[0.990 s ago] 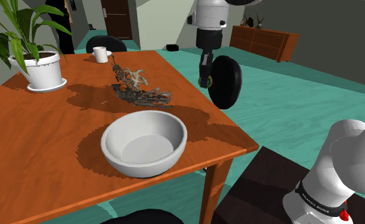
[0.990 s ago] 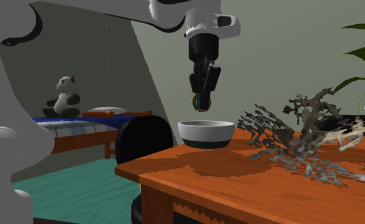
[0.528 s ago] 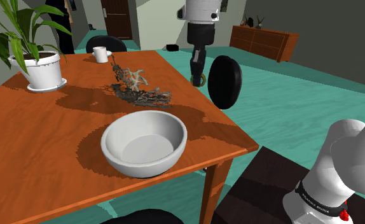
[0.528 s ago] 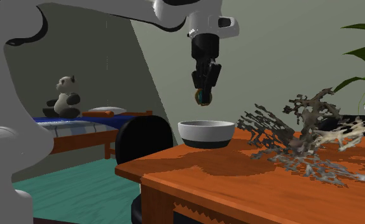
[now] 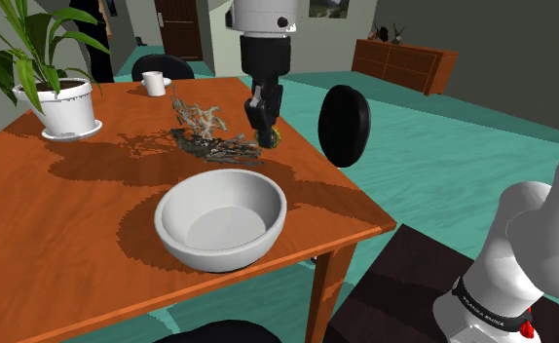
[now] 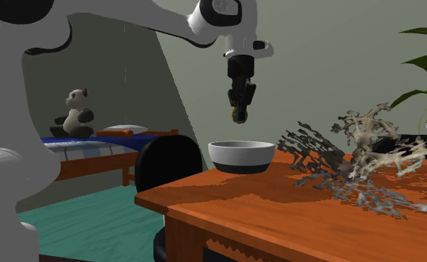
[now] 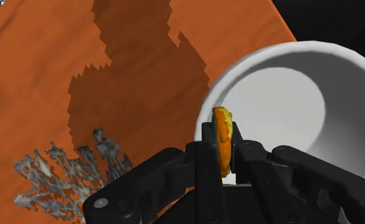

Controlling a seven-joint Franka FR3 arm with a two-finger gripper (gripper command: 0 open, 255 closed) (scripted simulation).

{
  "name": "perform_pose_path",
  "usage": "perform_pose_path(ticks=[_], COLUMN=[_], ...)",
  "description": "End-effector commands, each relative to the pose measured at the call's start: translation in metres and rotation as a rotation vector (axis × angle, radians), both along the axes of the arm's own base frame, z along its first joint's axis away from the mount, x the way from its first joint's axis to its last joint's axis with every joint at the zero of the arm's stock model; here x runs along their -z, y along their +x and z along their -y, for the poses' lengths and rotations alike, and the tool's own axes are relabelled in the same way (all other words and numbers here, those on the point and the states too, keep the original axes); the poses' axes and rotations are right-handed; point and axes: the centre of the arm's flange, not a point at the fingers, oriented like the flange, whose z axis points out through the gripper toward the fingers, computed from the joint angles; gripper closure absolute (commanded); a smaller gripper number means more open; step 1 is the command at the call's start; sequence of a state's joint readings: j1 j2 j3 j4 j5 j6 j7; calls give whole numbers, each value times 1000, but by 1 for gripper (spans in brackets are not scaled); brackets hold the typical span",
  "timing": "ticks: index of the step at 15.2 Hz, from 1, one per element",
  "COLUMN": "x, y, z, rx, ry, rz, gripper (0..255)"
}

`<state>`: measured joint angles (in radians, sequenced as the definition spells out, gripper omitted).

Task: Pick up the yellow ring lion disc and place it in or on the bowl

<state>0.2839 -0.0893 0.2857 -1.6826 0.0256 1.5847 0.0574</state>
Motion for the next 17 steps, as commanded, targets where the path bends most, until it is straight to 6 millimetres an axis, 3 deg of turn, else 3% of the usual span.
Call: perform_pose_path(ticks=[1,5,6,17], x=[1,1,2,60], y=[1,1,1,1], z=[-27,-80,-105,-105], rx=[2,2,2,2], ry=[1,1,1,1], rz=[0,0,0,0], gripper=[255,255,255,255])
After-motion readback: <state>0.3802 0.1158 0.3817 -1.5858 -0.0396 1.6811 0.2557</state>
